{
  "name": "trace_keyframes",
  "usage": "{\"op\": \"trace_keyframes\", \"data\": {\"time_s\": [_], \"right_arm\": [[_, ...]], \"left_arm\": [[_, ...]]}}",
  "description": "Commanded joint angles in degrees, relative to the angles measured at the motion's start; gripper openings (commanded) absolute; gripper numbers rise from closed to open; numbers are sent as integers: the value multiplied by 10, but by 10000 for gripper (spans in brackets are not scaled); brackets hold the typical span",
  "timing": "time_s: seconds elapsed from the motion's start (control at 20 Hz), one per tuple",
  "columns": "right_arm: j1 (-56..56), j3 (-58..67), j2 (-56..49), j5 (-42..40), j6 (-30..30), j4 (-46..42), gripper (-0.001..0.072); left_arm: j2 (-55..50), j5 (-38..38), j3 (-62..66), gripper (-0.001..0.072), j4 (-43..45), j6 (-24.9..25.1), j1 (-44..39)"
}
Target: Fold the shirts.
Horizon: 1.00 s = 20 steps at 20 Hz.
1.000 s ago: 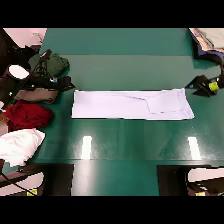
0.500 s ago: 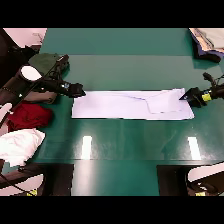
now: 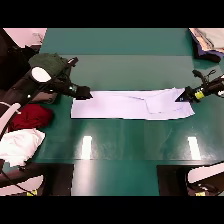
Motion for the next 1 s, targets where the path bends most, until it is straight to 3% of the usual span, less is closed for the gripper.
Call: {"op": "trace_keyframes", "data": {"time_s": [0.0,0.1,0.3,0.45,0.95], "right_arm": [[10,1,59,4,27,2,16],[27,1,106,4,70,3,16],[71,15,178,8,97,91,15],[121,79,186,23,126,105,15],[270,169,186,-24,155,104,16]], "left_arm": [[-52,44,32,20,-2,-2,-40],[-112,33,94,21,-3,-2,-71],[-237,29,237,21,-3,-19,-131],[-309,17,311,21,-3,-31,-164],[-362,66,347,21,-7,-68,-186]]}}
